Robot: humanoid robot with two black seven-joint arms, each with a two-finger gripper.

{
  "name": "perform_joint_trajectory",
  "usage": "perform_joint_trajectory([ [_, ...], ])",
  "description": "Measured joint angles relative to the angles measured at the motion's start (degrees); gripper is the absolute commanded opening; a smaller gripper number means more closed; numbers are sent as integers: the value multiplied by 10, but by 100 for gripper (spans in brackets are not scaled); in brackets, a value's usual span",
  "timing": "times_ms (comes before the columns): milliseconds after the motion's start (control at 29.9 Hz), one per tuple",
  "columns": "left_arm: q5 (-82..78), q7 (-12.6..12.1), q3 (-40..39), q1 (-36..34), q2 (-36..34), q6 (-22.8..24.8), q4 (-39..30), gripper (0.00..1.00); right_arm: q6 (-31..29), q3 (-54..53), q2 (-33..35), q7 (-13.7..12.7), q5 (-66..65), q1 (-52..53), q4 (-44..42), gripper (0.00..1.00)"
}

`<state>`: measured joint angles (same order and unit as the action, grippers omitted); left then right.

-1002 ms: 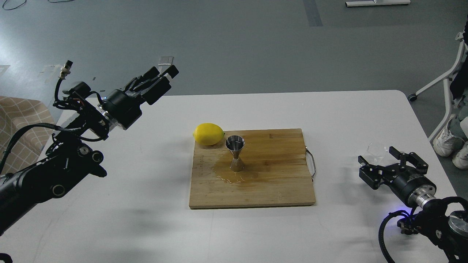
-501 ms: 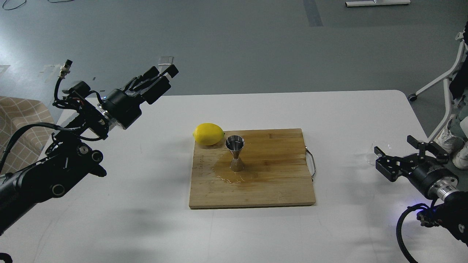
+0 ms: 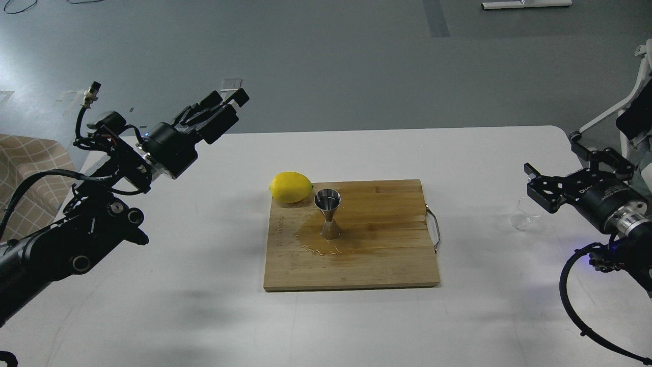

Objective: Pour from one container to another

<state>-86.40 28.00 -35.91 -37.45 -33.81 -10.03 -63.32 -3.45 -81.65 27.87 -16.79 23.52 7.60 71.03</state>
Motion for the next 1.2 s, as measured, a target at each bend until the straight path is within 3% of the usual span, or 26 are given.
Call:
perform_joint_trajectory([
  [301, 0, 0, -5, 0, 1, 1, 0, 98, -6, 113, 104, 3, -56, 144, -4, 99],
  [535, 92, 0, -6, -14, 4, 2, 0, 98, -9, 195, 117, 8, -198, 259, -33, 100],
  [735, 274, -3, -6, -51, 8, 36, 31, 98, -9, 215, 65, 10, -269, 339, -92, 100],
  [869, 408, -4, -6, -78, 24, 92, 78, 98, -26, 216, 4, 11, -312, 383, -145, 100],
  [1069, 601, -5, -7, -112, 47, 165, 177, 98, -78, 215, -64, 41, -323, 417, -202, 100],
  [1203, 661, -20, -8, -124, 72, 207, 243, 98, -88, 215, -103, 50, -323, 428, -227, 100],
])
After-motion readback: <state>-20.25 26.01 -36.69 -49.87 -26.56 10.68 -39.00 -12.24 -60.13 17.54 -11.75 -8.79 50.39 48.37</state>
